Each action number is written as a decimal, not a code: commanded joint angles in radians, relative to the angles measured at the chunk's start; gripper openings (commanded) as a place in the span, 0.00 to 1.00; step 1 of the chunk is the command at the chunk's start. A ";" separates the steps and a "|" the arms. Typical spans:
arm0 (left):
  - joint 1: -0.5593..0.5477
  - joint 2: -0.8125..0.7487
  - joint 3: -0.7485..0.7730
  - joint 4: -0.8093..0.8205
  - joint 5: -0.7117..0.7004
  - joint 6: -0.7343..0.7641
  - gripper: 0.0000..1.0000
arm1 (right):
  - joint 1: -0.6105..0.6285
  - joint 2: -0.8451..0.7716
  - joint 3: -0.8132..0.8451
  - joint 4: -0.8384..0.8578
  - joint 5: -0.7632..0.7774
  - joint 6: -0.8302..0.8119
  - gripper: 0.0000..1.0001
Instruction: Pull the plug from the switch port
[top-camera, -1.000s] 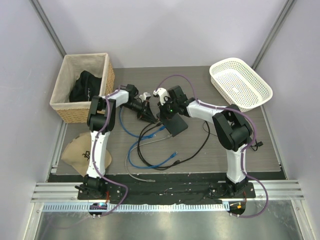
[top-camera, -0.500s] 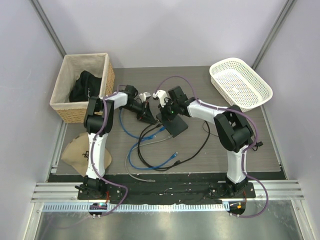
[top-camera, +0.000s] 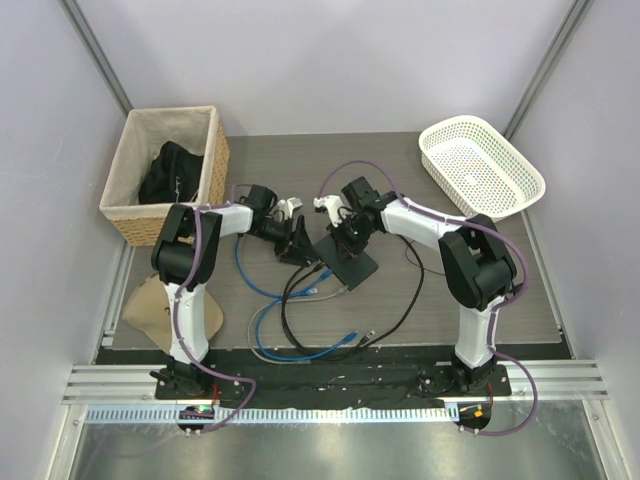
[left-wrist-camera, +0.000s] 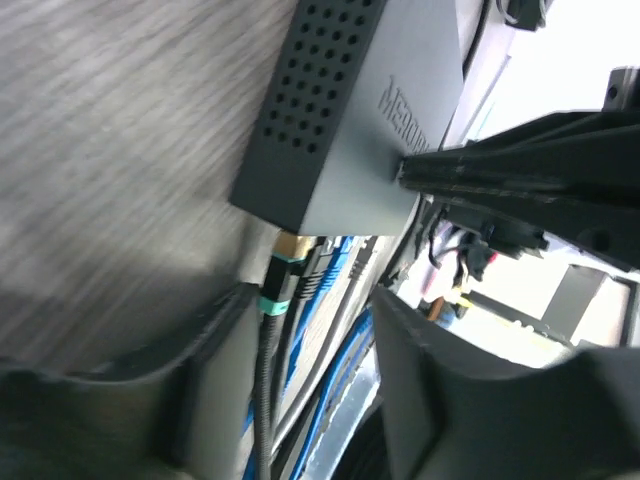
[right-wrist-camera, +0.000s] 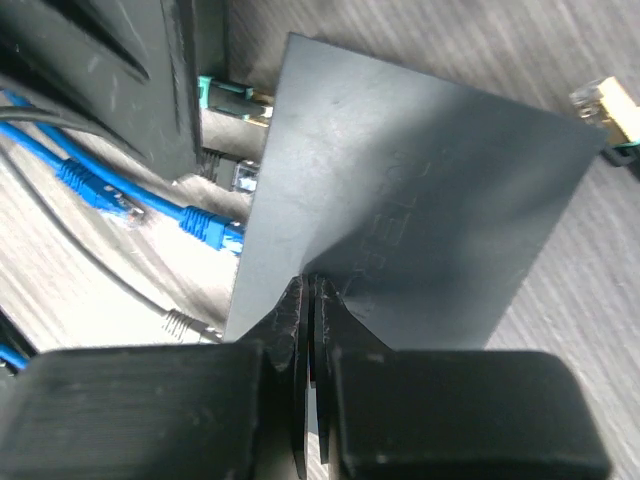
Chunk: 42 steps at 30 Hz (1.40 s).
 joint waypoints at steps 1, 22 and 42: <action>-0.002 0.017 -0.049 0.097 -0.283 -0.008 0.59 | 0.000 -0.037 -0.041 -0.028 -0.003 0.017 0.01; 0.003 0.072 -0.013 0.218 -0.195 -0.091 0.14 | -0.017 -0.023 -0.053 -0.053 0.029 0.000 0.01; 0.024 0.107 0.016 0.221 -0.031 -0.202 0.00 | -0.022 -0.123 -0.064 -0.036 0.104 0.146 1.00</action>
